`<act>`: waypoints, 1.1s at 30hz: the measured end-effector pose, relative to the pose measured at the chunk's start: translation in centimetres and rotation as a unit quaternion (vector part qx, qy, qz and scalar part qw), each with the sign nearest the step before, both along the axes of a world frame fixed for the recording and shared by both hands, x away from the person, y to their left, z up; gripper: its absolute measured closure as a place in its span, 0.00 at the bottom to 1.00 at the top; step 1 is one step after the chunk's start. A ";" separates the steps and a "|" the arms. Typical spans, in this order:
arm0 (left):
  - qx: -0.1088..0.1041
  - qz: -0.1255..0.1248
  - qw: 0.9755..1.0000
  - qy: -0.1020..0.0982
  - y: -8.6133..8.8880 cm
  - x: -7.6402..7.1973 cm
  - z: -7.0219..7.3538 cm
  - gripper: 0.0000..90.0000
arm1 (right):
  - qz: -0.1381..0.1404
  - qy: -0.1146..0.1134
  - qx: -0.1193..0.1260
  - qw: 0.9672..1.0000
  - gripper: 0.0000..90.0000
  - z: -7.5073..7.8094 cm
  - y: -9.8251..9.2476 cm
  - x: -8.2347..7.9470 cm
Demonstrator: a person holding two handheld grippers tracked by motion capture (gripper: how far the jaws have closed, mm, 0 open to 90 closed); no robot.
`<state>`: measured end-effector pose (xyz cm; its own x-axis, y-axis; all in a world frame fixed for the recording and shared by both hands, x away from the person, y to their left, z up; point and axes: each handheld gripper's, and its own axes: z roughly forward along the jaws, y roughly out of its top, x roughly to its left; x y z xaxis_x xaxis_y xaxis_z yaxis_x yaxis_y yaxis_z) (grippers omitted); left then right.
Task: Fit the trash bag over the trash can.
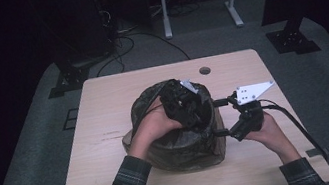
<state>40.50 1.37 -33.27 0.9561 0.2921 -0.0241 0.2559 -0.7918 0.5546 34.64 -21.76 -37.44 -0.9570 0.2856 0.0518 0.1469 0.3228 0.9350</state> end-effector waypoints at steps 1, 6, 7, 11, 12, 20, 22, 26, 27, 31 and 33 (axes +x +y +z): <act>-0.014 0.002 1.000 -0.001 0.1 -0.1 0.2 0.02 | 0.000 0.001 0.000 1.000 0.00 0.0 0.0 0.0; -0.044 -0.004 0.999 -0.015 0.5 -0.4 1.3 0.02 | -0.001 0.002 -0.003 1.000 0.00 0.1 -0.2 0.0; -0.046 -0.005 0.999 -0.020 0.6 -0.6 1.7 0.02 | -0.001 0.000 -0.002 1.000 0.00 0.2 -0.2 0.0; -0.054 -0.012 0.998 -0.032 1.0 -1.5 3.1 0.02 | -0.003 -0.001 0.000 1.000 0.00 0.4 -0.4 -0.1; -0.056 -0.015 0.998 -0.033 1.1 -1.8 3.3 0.02 | -0.003 -0.002 0.001 1.000 0.00 0.4 -0.4 -0.1; -0.034 -0.036 0.998 -0.030 1.4 -4.1 3.2 0.02 | -0.005 -0.003 0.002 1.000 0.00 0.7 -0.7 -0.4; -0.022 -0.038 0.999 -0.032 1.3 -4.4 2.9 0.02 | -0.006 -0.003 0.001 1.000 0.00 0.7 -0.7 -0.5; -0.014 -0.042 0.999 -0.023 1.0 -4.5 2.4 0.02 | -0.005 -0.003 0.001 1.000 0.00 0.7 -0.7 -0.5; -0.007 -0.043 0.999 -0.021 0.9 -4.5 2.2 0.02 | -0.005 -0.003 0.000 1.000 0.00 0.7 -0.6 -0.5; 0.000 -0.045 0.999 -0.008 0.7 -4.5 1.6 0.02 | -0.005 -0.003 0.000 1.000 0.00 0.7 -0.7 -0.5; -0.001 -0.046 0.999 -0.001 0.6 -4.6 1.5 0.02 | -0.005 -0.003 0.000 1.000 0.00 0.7 -0.7 -0.5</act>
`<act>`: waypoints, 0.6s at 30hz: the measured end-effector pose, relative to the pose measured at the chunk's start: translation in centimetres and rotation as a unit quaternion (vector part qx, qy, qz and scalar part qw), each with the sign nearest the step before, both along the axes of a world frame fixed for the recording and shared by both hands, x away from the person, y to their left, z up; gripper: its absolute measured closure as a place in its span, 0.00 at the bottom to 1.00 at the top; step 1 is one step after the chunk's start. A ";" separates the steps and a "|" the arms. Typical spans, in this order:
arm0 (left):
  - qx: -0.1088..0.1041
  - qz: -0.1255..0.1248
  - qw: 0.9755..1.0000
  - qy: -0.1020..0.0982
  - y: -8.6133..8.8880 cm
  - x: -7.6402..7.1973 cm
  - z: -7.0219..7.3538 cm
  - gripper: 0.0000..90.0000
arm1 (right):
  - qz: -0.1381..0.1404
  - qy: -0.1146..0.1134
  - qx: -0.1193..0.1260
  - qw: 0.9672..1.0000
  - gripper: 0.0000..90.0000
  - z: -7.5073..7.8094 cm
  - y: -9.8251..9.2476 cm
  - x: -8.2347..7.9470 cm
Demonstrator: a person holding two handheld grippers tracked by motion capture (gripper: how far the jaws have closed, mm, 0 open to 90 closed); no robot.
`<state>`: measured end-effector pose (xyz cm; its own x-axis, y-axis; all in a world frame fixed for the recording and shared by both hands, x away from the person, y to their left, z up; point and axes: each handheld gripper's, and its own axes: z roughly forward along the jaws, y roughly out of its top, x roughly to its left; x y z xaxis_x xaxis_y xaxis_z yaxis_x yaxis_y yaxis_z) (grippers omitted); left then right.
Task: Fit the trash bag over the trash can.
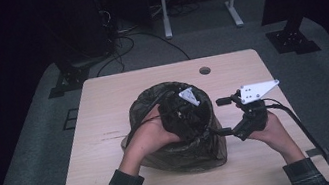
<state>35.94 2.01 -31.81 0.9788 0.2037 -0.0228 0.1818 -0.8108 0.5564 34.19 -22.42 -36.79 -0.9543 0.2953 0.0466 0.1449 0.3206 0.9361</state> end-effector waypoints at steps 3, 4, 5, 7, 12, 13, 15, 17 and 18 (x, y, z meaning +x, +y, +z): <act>0.008 -0.002 1.000 0.002 -0.1 0.0 -0.1 0.02 | 0.000 0.001 0.000 1.000 0.00 0.0 0.0 0.0; 0.006 -0.002 1.000 -0.001 -0.1 0.0 0.0 0.02 | 0.000 0.000 0.000 1.000 0.00 0.0 0.1 0.0; 0.002 0.000 1.000 -0.003 0.0 0.0 0.1 0.02 | 0.000 0.000 0.001 1.000 0.00 0.0 0.1 0.0; -0.004 0.005 1.000 -0.007 0.2 0.3 0.4 0.02 | 0.000 0.000 0.002 1.000 0.00 0.0 0.0 0.0; -0.007 0.023 1.000 -0.015 0.7 1.5 1.4 0.02 | 0.000 0.002 0.002 1.000 0.00 0.1 0.0 0.0; -0.008 0.026 0.999 -0.018 0.7 1.8 1.5 0.02 | 0.000 0.001 0.003 1.000 0.00 0.1 0.0 0.0; -0.009 0.035 0.999 -0.019 0.9 2.4 1.7 0.02 | 0.000 -0.001 0.003 1.000 0.00 0.1 -0.1 0.1; -0.006 0.044 0.999 -0.020 1.0 3.0 1.7 0.02 | -0.001 -0.002 0.004 1.000 0.00 0.1 -0.1 0.1; -0.007 0.047 0.999 -0.019 1.1 3.2 1.6 0.02 | -0.001 -0.002 0.003 1.000 0.00 0.2 -0.1 0.0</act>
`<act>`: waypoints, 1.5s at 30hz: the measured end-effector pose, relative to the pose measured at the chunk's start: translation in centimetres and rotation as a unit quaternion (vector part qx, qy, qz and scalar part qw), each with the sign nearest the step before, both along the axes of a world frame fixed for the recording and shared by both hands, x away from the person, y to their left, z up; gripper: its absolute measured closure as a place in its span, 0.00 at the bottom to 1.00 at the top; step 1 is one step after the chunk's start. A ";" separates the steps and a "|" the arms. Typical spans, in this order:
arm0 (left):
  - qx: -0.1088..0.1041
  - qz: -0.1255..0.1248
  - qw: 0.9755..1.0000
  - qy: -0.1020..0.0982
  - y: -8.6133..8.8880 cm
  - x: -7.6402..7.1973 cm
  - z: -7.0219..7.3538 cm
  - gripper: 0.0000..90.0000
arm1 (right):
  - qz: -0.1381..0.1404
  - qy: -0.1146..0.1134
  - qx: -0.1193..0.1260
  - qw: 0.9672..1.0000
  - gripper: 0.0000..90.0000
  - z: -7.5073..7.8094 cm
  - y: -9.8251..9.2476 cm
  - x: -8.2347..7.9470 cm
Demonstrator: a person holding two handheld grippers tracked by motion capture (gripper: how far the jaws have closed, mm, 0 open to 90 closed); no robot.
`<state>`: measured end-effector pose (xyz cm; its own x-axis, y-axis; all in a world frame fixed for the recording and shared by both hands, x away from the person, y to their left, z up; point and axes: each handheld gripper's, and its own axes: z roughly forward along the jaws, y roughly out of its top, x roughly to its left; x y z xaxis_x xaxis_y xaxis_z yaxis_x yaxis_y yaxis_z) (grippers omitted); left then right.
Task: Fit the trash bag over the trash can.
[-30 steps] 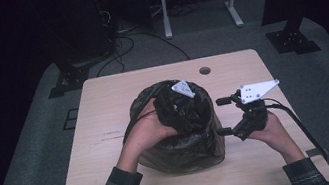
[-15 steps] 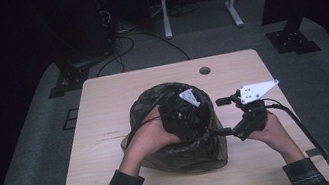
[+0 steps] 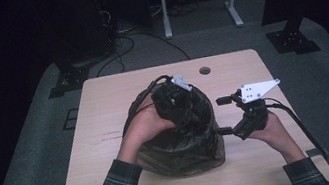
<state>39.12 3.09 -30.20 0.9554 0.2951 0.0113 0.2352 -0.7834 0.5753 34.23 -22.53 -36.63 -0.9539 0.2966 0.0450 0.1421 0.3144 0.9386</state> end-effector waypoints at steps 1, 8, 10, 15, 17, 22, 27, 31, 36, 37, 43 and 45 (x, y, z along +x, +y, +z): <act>0.000 0.005 1.000 0.001 0.1 0.4 -0.1 0.02 | 0.000 0.000 0.000 1.000 0.00 0.0 0.0 0.0; 0.018 0.019 1.000 0.007 0.1 2.1 -1.4 0.02 | 0.000 0.000 0.000 1.000 0.00 0.1 -0.1 0.0; 0.018 0.018 1.000 0.014 0.1 2.4 -1.7 0.02 | 0.001 0.000 -0.001 1.000 0.00 0.1 -0.1 0.0; 0.031 0.014 0.999 0.001 -0.1 2.8 -2.1 0.02 | 0.001 -0.001 -0.002 1.000 0.00 0.0 -0.1 0.0; 0.038 0.015 0.999 0.000 -0.2 3.0 -2.4 0.02 | 0.001 -0.002 -0.001 1.000 0.00 0.0 -0.1 0.0; 0.049 0.027 0.998 0.000 -0.4 4.0 -2.9 0.01 | 0.001 0.001 -0.002 1.000 0.00 -0.1 0.0 0.0; 0.054 0.026 0.998 0.002 -0.9 3.9 -3.2 0.01 | 0.002 0.000 -0.002 1.000 0.00 -0.2 0.1 0.1; 0.035 0.023 0.999 -0.003 -0.7 3.7 -2.5 0.01 | 0.001 0.001 0.000 1.000 0.00 -0.1 0.0 0.1; 0.003 0.023 1.000 -0.013 -0.3 3.2 -1.3 0.01 | -0.004 0.001 0.001 1.000 0.00 0.0 -0.1 0.1; -0.010 0.024 1.000 -0.014 -0.2 3.0 -0.9 0.01 | -0.005 0.001 0.002 1.000 0.00 0.1 -0.1 0.1; -0.052 0.021 0.998 -0.023 0.7 2.5 0.2 0.01 | -0.011 0.003 0.001 1.000 0.00 0.2 -0.3 0.2; -0.061 0.020 0.998 -0.026 0.9 2.3 0.6 0.01 | -0.016 0.004 0.001 1.000 0.00 0.3 -0.4 0.2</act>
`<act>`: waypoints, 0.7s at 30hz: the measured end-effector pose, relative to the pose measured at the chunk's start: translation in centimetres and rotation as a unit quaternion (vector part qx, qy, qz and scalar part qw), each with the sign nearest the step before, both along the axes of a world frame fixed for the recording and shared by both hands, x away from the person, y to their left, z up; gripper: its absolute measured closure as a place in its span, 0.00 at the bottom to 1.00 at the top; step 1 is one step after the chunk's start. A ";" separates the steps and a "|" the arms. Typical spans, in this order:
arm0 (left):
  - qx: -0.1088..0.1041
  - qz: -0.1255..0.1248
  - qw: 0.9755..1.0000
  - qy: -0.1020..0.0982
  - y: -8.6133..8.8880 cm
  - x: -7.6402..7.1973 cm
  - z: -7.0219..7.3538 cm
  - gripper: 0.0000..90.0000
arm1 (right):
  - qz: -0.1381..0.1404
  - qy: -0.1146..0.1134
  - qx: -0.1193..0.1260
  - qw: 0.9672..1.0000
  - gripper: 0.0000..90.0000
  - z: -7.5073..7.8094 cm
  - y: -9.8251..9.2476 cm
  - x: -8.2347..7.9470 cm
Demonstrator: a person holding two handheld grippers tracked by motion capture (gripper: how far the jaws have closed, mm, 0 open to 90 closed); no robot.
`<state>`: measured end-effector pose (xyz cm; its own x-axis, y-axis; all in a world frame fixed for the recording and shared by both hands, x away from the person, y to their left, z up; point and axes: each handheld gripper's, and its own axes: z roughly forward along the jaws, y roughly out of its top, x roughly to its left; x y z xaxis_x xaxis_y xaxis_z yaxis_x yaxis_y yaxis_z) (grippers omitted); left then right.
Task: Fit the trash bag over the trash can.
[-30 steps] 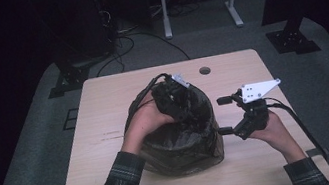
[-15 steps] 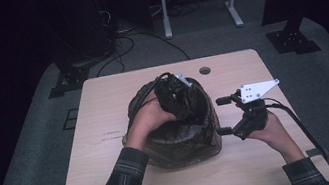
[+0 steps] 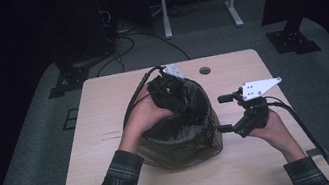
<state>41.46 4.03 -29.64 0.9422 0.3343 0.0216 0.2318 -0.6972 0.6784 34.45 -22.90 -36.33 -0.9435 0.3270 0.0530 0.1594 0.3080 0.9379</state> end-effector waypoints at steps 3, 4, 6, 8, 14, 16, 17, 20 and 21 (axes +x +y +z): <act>-0.016 -0.002 1.000 -0.006 0.4 -0.4 0.6 0.01 | -0.007 0.002 -0.003 1.000 0.00 0.1 -0.1 0.0; -0.023 -0.004 1.000 -0.008 0.5 -0.5 0.8 0.00 | -0.008 0.003 -0.003 1.000 0.00 0.1 -0.2 0.0; -0.031 -0.007 0.999 -0.010 0.8 -0.8 1.0 0.00 | -0.012 0.008 -0.007 1.000 0.00 0.2 -0.4 0.1; -0.039 -0.007 0.999 -0.013 1.1 -1.1 1.3 0.00 | -0.015 0.009 -0.009 1.000 0.00 0.3 -0.5 0.1; -0.064 -0.005 0.998 -0.022 2.2 -2.2 1.8 0.00 | -0.031 0.020 -0.013 0.999 0.00 0.7 -1.2 -0.1; -0.076 -0.002 0.997 -0.026 2.7 -2.6 2.1 0.00 | -0.041 0.024 -0.017 0.999 0.00 0.8 -1.5 -0.1; -0.080 -0.002 0.996 -0.028 2.9 -2.7 2.2 0.00 | -0.046 0.025 -0.020 0.998 0.00 0.9 -1.7 -0.1; -0.089 0.000 0.995 -0.037 3.9 -3.4 2.7 0.00 | -0.056 0.026 -0.024 0.998 0.00 1.0 -2.2 -0.2; -0.093 0.002 0.995 -0.040 4.1 -3.6 2.8 0.00 | -0.061 0.025 -0.025 0.997 0.00 1.0 -2.4 -0.3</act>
